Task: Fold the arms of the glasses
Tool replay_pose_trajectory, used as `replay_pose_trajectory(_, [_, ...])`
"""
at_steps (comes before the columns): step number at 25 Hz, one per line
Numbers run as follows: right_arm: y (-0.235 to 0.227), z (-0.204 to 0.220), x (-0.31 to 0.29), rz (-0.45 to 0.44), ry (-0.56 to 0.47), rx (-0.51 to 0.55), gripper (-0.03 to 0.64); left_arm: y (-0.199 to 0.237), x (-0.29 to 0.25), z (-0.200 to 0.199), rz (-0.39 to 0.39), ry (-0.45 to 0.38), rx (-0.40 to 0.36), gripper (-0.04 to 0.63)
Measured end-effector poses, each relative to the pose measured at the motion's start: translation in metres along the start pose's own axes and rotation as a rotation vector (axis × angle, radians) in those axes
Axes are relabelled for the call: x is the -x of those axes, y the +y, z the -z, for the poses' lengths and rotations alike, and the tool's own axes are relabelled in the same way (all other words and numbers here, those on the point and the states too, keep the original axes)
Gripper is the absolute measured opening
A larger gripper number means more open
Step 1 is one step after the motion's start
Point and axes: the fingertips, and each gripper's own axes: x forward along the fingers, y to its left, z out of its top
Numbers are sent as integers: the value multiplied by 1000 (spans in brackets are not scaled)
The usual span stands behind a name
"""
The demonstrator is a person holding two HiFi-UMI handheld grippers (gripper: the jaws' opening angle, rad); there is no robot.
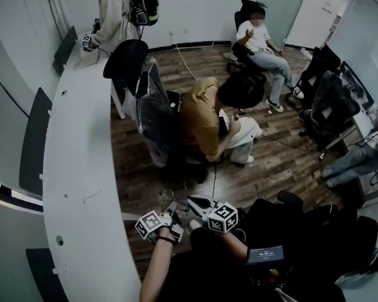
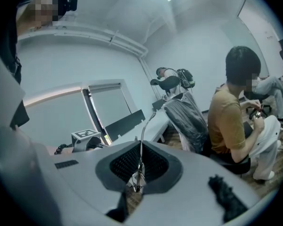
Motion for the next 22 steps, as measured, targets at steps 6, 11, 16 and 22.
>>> replay_pose_trajectory(6, [-2,-3,1,-12,-16,-34,17,0,3,-7,-15,-30,9,28])
replay_pose_trajectory(11, [-3,-4,1,-14,-27,-45,17,2,6,-13,-26,-55,15,28])
replay_pose_trajectory(16, [-4,-3,1,-16,-31,-53,17,3,7,-18,-30,-73,19,28])
replay_pose_trajectory(22, [-2,3,2,-24,-25,-63,15,8,15,-24,-34,-105,29,28])
